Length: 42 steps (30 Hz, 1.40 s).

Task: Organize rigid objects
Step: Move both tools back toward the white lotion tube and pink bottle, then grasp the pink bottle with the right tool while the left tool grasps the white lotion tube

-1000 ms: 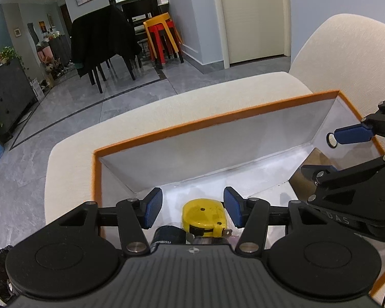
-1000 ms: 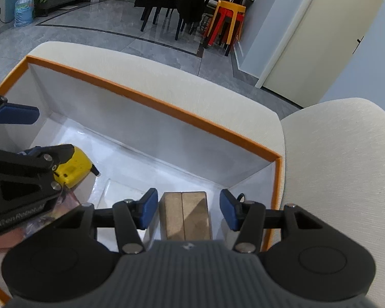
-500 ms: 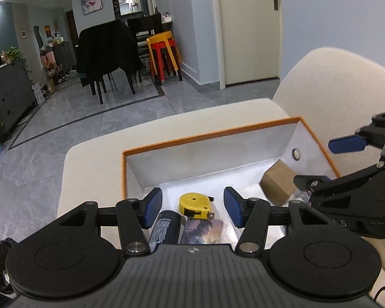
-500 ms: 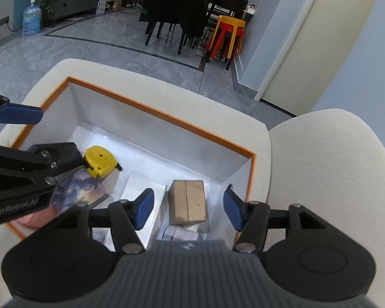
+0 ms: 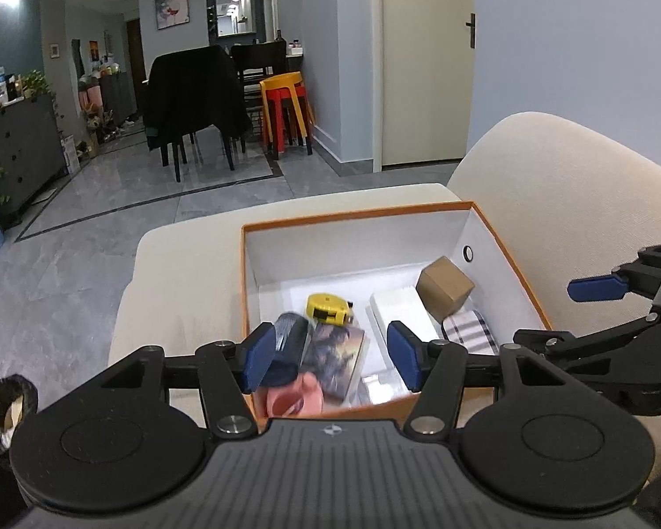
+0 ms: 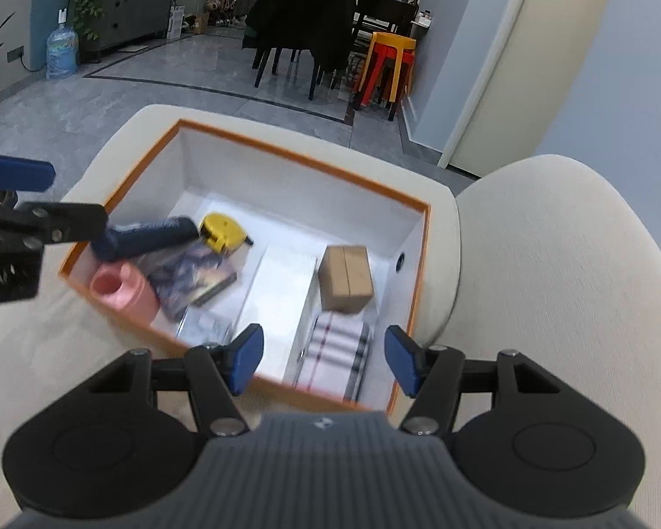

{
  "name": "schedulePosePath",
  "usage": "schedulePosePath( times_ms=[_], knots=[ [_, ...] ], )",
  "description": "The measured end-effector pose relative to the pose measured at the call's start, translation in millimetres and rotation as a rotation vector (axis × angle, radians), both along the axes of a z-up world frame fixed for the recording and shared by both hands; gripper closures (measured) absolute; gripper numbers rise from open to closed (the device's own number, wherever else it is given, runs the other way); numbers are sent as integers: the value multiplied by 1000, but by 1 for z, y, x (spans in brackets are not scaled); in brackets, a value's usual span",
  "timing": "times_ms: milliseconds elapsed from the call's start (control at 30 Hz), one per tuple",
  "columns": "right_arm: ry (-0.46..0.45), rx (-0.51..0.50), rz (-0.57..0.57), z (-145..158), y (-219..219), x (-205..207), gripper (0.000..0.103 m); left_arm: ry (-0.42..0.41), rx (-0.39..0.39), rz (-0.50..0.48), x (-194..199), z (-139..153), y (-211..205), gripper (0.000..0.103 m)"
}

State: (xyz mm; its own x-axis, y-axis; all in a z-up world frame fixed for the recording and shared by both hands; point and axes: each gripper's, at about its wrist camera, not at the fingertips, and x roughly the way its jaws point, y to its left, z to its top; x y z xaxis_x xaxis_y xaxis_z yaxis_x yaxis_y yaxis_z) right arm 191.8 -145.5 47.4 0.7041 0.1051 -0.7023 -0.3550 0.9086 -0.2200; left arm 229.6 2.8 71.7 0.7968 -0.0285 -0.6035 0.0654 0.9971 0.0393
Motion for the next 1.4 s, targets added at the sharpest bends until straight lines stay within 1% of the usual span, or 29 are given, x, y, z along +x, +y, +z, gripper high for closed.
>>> schedulePosePath(
  times_ms=[233,333,400,533,633,767,900,1000,1233,1400],
  knots=[
    [-4,58,-1,1,-9,-36,42,-13,-39,26,-41,-14,11,32],
    [-6,89,-12,-6,-14,-50,42,-9,-67,39,-58,-28,16,31],
    [-7,101,-13,-14,-16,-58,42,-6,-71,54,-70,-38,18,30],
    [-5,140,-13,-40,-20,-74,42,31,-107,72,-87,-66,23,30],
    [13,176,-5,-63,-23,-82,41,62,-130,81,-95,-88,25,30],
    [52,212,-11,-92,-25,-86,40,100,-153,92,-103,-111,25,30],
    [87,237,-19,-112,-27,-90,40,137,-166,82,-107,-131,18,30],
    [96,264,-25,-121,-28,-94,40,143,-160,77,-105,-143,11,30],
    [99,287,-26,-127,-30,-99,40,169,-154,70,-82,-163,-5,30],
    [101,301,-32,-129,-34,-100,40,175,-118,110,-67,-173,-14,29]
  ],
)
